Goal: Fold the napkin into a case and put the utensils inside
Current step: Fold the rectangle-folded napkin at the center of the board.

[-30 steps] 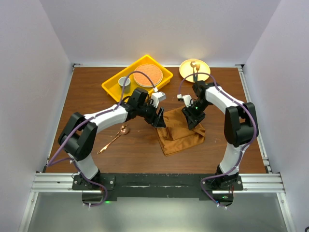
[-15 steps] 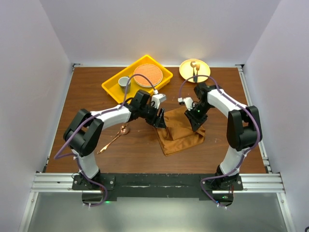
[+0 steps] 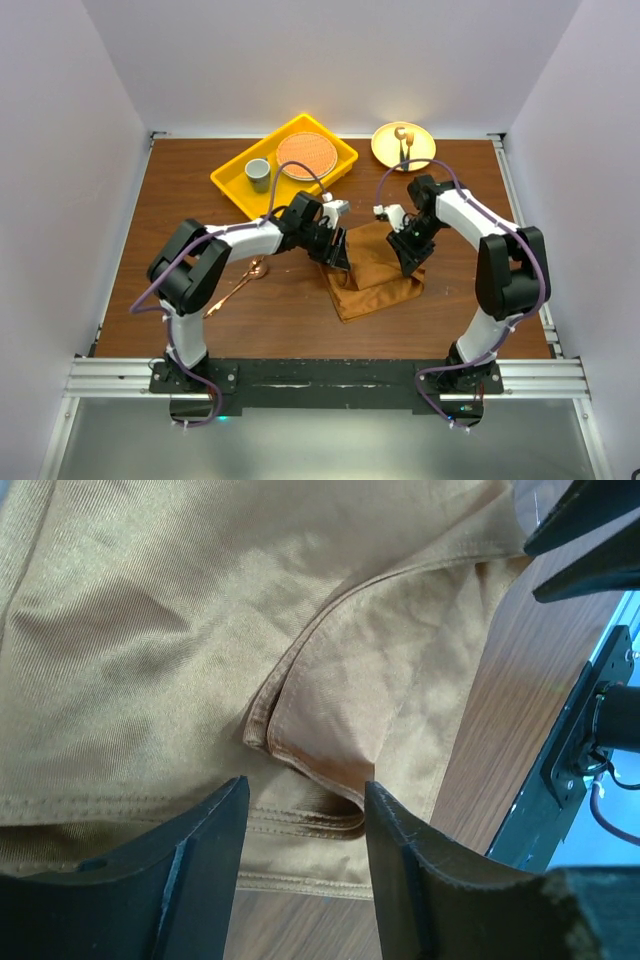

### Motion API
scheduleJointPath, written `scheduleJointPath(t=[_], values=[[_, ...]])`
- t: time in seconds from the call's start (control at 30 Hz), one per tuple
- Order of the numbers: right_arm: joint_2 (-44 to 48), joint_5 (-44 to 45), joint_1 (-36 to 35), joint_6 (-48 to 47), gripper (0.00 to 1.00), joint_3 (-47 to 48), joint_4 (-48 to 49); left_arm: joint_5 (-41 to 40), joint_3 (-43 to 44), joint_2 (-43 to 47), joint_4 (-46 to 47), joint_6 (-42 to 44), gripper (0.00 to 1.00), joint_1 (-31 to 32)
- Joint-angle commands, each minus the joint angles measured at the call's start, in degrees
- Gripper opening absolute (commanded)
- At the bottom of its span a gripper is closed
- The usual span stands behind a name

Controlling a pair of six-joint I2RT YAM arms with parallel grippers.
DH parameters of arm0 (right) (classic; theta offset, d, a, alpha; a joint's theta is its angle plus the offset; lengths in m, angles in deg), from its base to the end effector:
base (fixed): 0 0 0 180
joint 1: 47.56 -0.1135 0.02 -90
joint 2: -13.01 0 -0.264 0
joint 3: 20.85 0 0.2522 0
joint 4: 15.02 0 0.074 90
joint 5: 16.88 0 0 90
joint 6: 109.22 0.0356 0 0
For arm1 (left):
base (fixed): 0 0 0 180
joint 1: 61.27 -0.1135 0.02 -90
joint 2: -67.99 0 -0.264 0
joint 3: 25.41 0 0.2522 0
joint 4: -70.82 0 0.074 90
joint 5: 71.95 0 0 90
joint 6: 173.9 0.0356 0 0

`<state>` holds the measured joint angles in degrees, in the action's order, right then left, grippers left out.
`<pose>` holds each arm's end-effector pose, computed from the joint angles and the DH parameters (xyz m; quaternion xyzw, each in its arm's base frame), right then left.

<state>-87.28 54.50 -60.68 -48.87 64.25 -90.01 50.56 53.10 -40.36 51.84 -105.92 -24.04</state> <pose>0.2995 0.0815 0.1994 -0.3596 0.9190 0.1603 0.0217 0.2992 -0.2514 0.1603 0.2165 0.8778 -0.3947 0.1640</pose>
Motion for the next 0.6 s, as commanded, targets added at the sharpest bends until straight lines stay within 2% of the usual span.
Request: scheduleJointPath(t=[0.0,0.37,0.57], values=[[3.61,-0.28,0.82,-0.32,0.33,0.65,-0.29,-0.61,2.92,-1.41,1.96,-3.29,0.52,0.47],[6.42,-1.34,2.66,0.56,0.35,3.11,-3.36,-0.08,4.77,-4.76,1.96,-5.31,0.45,1.09],[7.21,-1.08,3.89,0.03,0.35,2.59,-3.81,0.62,4.60,-3.97,2.75,-4.44,0.35,1.35]])
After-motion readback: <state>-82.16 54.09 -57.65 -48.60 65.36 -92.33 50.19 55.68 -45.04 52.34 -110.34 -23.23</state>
